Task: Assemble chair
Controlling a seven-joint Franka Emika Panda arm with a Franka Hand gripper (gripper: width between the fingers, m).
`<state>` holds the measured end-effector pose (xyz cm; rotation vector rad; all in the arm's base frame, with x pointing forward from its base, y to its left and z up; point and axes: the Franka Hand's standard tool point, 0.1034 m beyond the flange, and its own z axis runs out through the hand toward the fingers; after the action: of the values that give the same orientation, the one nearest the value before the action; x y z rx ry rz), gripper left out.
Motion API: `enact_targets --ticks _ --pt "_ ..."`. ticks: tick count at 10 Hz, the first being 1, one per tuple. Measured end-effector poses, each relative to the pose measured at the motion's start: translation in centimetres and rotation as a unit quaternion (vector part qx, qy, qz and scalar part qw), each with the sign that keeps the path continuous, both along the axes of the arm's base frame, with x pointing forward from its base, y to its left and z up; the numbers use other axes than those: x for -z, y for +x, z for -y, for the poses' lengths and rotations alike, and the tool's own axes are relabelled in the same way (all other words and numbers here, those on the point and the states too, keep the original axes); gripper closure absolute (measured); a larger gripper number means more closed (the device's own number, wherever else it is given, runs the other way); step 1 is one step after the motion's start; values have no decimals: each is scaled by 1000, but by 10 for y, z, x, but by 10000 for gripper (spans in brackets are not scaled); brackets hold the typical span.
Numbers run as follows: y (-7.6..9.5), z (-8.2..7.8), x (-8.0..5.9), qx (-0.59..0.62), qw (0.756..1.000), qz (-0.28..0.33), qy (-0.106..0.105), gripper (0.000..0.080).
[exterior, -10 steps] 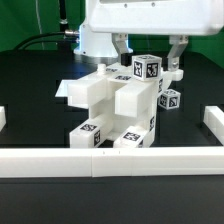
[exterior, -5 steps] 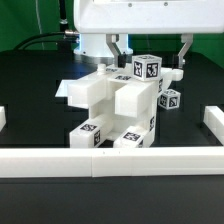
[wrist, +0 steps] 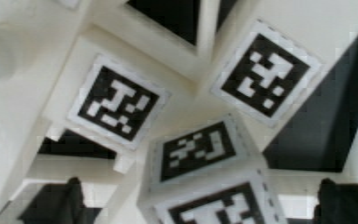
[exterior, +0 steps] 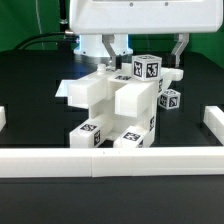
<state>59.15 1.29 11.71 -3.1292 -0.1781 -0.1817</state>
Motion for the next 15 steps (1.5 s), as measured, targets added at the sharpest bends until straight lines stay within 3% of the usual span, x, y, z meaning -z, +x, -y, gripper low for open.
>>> enact_targets --ticks 2,5,10,15 --pt "1 0 0 -22 1000 3 -3 151" --pt "1 1 0 -2 1000 6 -2 517" --pt "1 1 0 145 989 5 17 515" --pt "1 -1 1 324 945 3 43 515"
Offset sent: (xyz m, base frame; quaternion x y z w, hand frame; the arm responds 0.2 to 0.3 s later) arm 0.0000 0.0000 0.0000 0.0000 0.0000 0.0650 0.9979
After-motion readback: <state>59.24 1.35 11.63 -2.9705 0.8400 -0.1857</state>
